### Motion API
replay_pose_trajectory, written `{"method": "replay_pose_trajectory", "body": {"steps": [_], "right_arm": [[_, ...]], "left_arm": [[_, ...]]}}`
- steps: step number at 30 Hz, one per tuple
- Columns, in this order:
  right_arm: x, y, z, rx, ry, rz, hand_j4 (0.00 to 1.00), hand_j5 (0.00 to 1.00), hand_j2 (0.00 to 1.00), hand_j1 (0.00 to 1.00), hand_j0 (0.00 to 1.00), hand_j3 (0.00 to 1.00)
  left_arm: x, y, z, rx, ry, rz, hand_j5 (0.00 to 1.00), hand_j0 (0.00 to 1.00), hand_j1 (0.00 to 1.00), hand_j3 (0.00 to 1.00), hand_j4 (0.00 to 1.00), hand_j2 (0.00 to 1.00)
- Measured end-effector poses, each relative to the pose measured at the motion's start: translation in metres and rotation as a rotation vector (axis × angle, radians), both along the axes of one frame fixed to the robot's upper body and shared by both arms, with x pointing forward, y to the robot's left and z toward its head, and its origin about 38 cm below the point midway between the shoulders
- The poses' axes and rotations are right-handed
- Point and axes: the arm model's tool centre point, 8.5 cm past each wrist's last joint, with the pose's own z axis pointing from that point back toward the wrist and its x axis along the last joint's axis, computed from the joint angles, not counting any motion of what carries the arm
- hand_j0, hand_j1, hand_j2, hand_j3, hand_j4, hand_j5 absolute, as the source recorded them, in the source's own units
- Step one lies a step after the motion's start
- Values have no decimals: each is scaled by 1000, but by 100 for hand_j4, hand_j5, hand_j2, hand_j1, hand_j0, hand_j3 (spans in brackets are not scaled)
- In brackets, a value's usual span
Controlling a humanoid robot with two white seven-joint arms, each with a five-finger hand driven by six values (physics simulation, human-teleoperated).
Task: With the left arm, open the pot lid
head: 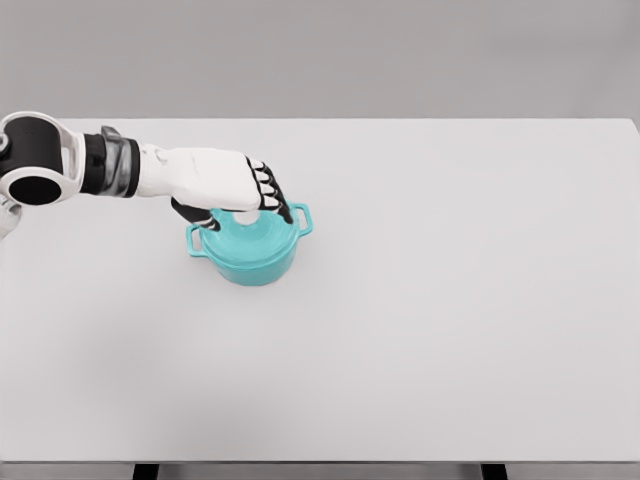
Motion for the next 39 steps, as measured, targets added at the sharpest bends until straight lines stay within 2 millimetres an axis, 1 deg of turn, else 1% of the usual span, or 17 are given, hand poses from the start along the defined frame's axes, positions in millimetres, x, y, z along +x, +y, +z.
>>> {"method": "replay_pose_trajectory", "body": {"steps": [11, 23, 28, 32, 39], "right_arm": [[0, 0, 0, 0, 0, 0, 100, 100, 100, 100, 100, 100], [0, 0, 0, 0, 0, 0, 100, 100, 100, 100, 100, 100], [0, 0, 0, 0, 0, 0, 100, 100, 100, 100, 100, 100], [0, 0, 0, 0, 0, 0, 100, 100, 100, 100, 100, 100], [0, 0, 0, 0, 0, 0, 100, 100, 100, 100, 100, 100]], "left_arm": [[0, 0, -6, 15, 7, -1, 83, 83, 83, 83, 83, 83], [11, -1, -15, 32, 11, 28, 83, 83, 83, 83, 83, 83], [13, 0, -16, 38, 10, 34, 80, 80, 80, 80, 80, 80], [14, -2, -21, 44, 20, 33, 80, 80, 80, 80, 80, 80], [17, 0, -25, 55, 22, 43, 79, 79, 79, 79, 79, 79]]}}
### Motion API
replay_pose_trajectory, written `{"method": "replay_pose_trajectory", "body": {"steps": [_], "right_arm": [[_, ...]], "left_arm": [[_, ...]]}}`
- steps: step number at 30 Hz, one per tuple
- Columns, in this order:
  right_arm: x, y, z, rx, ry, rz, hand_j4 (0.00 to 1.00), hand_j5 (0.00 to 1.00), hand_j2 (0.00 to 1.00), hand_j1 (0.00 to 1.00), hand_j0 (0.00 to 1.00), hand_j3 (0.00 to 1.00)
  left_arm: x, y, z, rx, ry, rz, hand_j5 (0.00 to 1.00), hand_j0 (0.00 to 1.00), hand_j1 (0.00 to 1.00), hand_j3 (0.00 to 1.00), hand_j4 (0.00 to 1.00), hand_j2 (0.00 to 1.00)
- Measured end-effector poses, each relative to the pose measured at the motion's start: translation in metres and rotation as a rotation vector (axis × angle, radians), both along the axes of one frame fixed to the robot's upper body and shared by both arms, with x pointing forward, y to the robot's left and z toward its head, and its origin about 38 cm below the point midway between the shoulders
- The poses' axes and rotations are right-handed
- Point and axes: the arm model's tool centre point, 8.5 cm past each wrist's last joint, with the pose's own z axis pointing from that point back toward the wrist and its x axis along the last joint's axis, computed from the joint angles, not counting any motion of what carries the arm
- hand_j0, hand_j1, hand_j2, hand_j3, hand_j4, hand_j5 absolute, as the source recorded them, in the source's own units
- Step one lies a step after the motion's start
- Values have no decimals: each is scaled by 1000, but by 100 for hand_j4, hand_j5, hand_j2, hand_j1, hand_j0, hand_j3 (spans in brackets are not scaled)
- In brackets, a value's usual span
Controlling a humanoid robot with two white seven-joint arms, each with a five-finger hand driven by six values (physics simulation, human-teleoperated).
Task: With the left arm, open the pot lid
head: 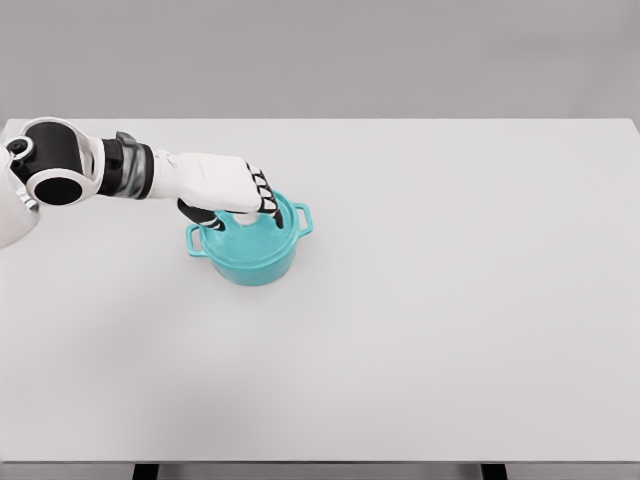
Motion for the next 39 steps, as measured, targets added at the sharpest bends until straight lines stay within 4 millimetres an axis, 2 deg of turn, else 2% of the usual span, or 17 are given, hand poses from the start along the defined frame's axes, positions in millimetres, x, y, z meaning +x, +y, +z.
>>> {"method": "replay_pose_trajectory", "body": {"steps": [4, 8, 16, 22, 29, 32, 39], "right_arm": [[0, 0, 0, 0, 0, 0, 100, 100, 100, 100, 100, 100], [0, 0, 0, 0, 0, 0, 100, 100, 100, 100, 100, 100], [0, 0, 0, 0, 0, 0, 100, 100, 100, 100, 100, 100], [0, 0, 0, 0, 0, 0, 100, 100, 100, 100, 100, 100], [0, 0, 0, 0, 0, 0, 100, 100, 100, 100, 100, 100], [0, 0, 0, 0, 0, 0, 100, 100, 100, 100, 100, 100], [0, 0, 0, 0, 0, 0, 100, 100, 100, 100, 100, 100]], "left_arm": [[1, 1, -1, 9, -5, 2, 76, 76, 76, 76, 76, 76], [1, 1, -1, 13, -8, 2, 67, 67, 67, 67, 67, 67], [1, 1, -1, 14, -10, 1, 54, 54, 54, 54, 54, 54], [2, 1, 2, 13, -15, 0, 48, 48, 48, 48, 48, 48], [5, 5, 15, 19, -43, -2, 48, 48, 48, 48, 48, 48], [6, 20, 19, 35, -51, 25, 48, 48, 48, 48, 48, 48], [15, 76, 19, 108, -60, 154, 48, 48, 48, 48, 48, 48]]}}
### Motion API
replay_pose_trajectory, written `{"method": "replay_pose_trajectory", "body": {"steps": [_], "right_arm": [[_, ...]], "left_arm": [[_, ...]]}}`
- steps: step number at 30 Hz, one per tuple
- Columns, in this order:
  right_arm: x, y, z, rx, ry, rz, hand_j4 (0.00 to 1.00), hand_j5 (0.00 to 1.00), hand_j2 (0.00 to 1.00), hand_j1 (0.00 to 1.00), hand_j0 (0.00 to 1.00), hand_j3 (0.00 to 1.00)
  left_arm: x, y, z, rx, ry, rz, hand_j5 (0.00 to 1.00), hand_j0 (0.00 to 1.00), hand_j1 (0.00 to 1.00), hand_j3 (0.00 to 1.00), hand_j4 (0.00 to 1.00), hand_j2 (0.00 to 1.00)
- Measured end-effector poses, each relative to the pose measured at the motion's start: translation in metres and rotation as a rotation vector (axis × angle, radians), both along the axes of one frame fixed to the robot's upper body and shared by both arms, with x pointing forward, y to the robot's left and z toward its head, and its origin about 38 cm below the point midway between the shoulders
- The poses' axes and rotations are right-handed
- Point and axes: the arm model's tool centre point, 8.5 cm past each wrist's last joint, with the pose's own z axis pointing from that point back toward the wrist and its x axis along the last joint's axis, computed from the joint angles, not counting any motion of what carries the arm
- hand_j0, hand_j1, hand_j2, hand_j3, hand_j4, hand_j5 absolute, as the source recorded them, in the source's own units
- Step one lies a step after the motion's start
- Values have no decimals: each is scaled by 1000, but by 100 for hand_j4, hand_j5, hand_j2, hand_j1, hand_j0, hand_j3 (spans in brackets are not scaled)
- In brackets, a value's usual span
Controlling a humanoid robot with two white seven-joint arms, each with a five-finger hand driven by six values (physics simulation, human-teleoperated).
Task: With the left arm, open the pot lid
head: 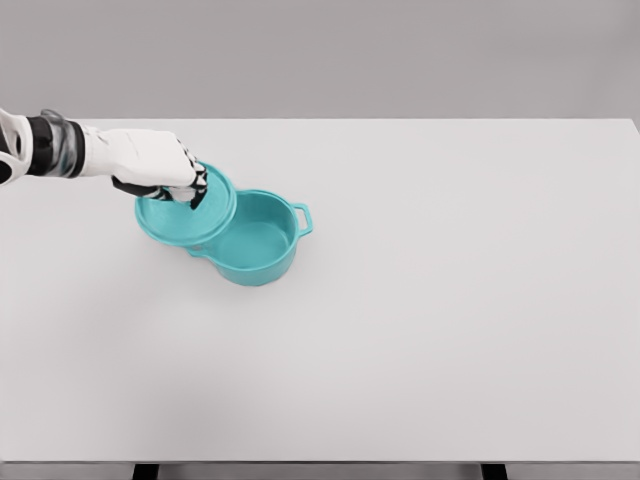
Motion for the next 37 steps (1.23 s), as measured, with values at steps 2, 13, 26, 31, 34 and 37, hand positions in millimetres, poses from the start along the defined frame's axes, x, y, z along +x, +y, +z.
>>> {"method": "replay_pose_trajectory", "body": {"steps": [2, 13, 26, 31, 34, 37], "right_arm": [[0, 0, 0, 0, 0, 0, 100, 100, 100, 100, 100, 100], [0, 0, 0, 0, 0, 0, 100, 100, 100, 100, 100, 100], [0, 0, 0, 0, 0, 0, 100, 100, 100, 100, 100, 100], [0, 0, 0, 0, 0, 0, 100, 100, 100, 100, 100, 100], [-1, 0, 0, 0, 1, 0, 100, 100, 100, 100, 100, 100], [0, 0, 0, 0, 0, 0, 100, 100, 100, 100, 100, 100]], "left_arm": [[5, 13, -2, 15, 0, 39, 48, 48, 48, 48, 48, 48], [22, 72, -16, 95, 11, 219, 59, 59, 59, 59, 59, 59], [26, 84, -15, 89, 13, 264, 100, 100, 100, 100, 100, 100], [30, 102, -17, 38, 41, 332, 100, 100, 100, 100, 100, 100], [35, 130, -19, -56, 88, 442, 100, 100, 100, 100, 100, 100], [36, 145, -22, -96, 108, 501, 100, 100, 100, 100, 100, 100]]}}
